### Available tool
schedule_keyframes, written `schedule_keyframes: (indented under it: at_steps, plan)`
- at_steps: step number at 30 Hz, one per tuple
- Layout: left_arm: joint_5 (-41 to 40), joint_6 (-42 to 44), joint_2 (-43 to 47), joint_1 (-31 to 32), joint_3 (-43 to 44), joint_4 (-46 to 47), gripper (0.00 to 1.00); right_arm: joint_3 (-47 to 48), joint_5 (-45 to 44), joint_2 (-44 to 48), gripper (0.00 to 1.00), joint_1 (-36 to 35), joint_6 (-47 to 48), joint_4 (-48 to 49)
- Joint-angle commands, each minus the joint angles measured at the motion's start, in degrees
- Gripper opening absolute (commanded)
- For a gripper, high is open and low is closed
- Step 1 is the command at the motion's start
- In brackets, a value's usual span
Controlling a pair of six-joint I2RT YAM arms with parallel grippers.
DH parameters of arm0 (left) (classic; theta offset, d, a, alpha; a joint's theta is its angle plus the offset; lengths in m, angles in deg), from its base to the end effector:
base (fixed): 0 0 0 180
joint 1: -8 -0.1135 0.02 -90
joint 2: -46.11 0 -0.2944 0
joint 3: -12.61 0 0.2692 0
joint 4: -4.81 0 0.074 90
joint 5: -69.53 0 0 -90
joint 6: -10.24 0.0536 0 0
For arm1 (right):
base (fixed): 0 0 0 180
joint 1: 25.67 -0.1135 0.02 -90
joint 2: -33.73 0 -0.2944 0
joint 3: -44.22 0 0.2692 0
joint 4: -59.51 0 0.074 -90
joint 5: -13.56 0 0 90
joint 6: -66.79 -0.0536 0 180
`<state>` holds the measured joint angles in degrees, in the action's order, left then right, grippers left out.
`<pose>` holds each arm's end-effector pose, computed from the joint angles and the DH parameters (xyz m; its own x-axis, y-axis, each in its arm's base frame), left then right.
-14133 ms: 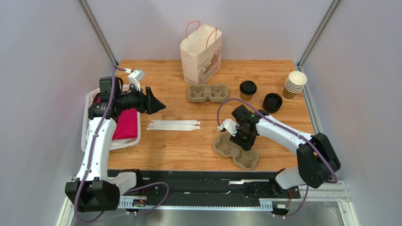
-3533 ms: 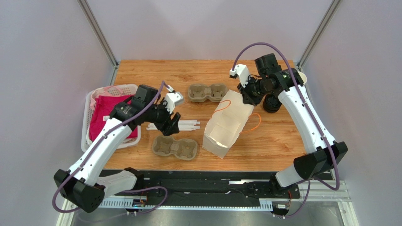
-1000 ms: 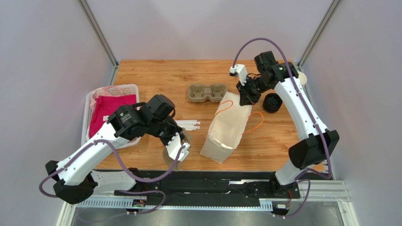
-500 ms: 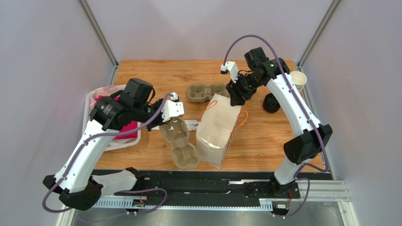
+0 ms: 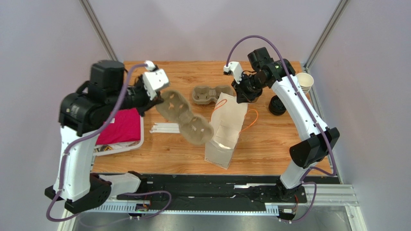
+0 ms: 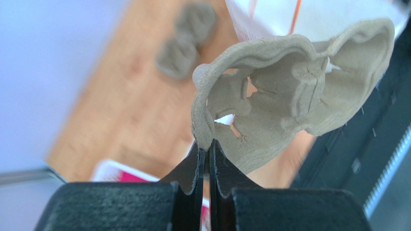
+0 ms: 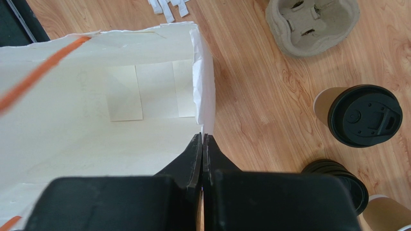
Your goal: Pack the takeout coffee
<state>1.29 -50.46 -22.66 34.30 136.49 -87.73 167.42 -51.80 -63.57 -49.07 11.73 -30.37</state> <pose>0.1397 -0.0912 0.5335 -0.1446 0.5785 -0.8028 0.8557 0.4806 0.1921 0.3155 0.1609 0.4128 -0.3732 -0.7287 -0.5742 -0.9059 0.4199 0.0559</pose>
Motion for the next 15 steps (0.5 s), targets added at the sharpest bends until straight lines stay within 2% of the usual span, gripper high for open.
schedule_keyframes:
  at_steps: [1, 2, 4, 5, 6, 7, 8, 9, 13, 15]
  plan:
    - [1.5, -6.8, -4.6, 1.0, 20.6, -7.4, 0.00, 3.8, -1.8, -0.1, 0.00, -0.9, -2.6, 3.2]
    - [-0.4, -7.8, -5.4, 2.4, 26.1, -7.6, 0.00, 4.5, -2.1, -0.3, 0.00, -0.9, -3.3, 3.3]
    - [-2.9, -8.6, -6.8, 4.7, 30.0, -6.3, 0.00, 6.6, -2.7, -1.1, 0.00, -1.2, -4.2, 2.8]
    - [-7.6, -8.2, -7.1, 6.4, 32.0, -5.3, 0.00, 7.2, -2.8, -1.3, 0.00, -1.3, -4.9, 2.6]
    - [-10.2, -7.4, -7.5, 10.9, 32.3, -3.3, 0.00, 7.6, -3.3, -1.4, 0.00, -1.5, -5.2, 2.4]
    - [-13.6, -6.3, -7.9, 13.6, 32.3, -2.4, 0.00, 8.3, -3.5, -1.7, 0.00, -1.7, -5.5, 2.0]
    - [-20.3, -4.6, -8.2, 16.1, 32.1, -1.4, 0.00, 8.5, -3.7, -1.6, 0.00, -1.9, -5.7, 1.8]
    - [-23.4, -1.8, -8.6, 20.8, 31.4, 1.7, 0.00, 8.6, -4.3, -1.5, 0.00, -2.2, -5.8, 1.7]
    - [-29.7, 3.7, -7.9, 25.5, 24.2, 12.2, 0.00, 7.8, -6.2, -0.4, 0.00, -2.8, -7.1, 2.0]
    - [-32.6, 4.4, -9.2, 26.7, 23.6, 15.5, 0.00, 7.1, -7.3, 0.4, 0.00, -2.8, -8.1, 2.5]
